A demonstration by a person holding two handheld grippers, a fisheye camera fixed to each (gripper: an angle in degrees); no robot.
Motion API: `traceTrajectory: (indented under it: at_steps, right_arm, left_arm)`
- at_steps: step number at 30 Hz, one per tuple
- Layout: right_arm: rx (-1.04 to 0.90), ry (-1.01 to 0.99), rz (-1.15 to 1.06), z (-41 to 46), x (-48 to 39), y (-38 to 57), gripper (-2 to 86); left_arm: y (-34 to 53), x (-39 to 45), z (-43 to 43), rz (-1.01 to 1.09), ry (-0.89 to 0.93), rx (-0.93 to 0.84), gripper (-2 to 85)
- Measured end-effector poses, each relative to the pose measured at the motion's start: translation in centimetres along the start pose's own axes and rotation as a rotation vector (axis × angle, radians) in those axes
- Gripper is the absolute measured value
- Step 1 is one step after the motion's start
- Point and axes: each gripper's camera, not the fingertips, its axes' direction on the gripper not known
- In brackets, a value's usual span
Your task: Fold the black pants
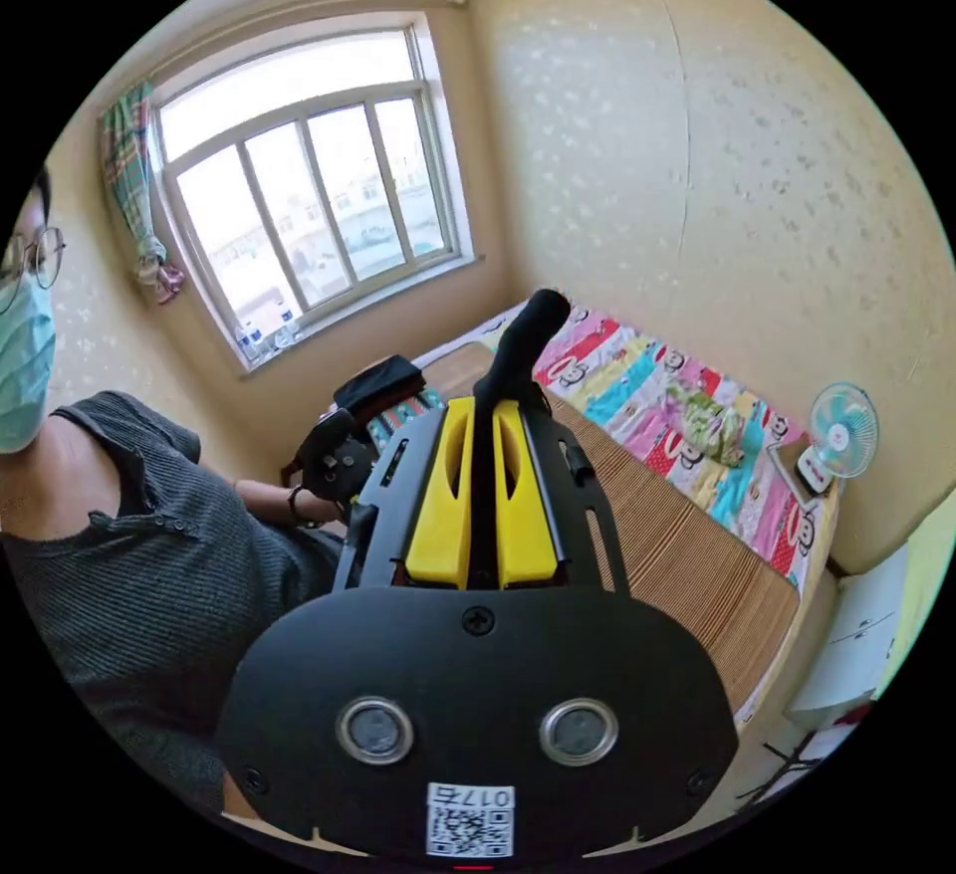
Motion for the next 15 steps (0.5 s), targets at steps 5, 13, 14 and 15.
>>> traceTrajectory:
  at_steps: [5,13,14,15]
  right_arm:
    - [0.261,0.246,-0.037,-7.5,-5.4,4.7,1.9]
    - [0.578,0.285,-0.263,-17.3,-12.3,10.9,1.7]
    - [0.631,0.212,-0.29,-18.6,-12.2,11.9,1.6]
    - [0.68,0.124,-0.311,-19.6,-11.7,12.7,1.6]
  left_arm:
    - [-0.1,-3.5,-2.6,-0.086,0.141,0.07,11.2]
    - [1.4,-10.4,-7.2,-0.223,0.488,0.258,12.5]
    - [1.4,-11.4,-8.5,-0.244,0.558,0.327,11.4]
    - [1.1,-12.0,-9.8,-0.231,0.626,0.394,9.9]
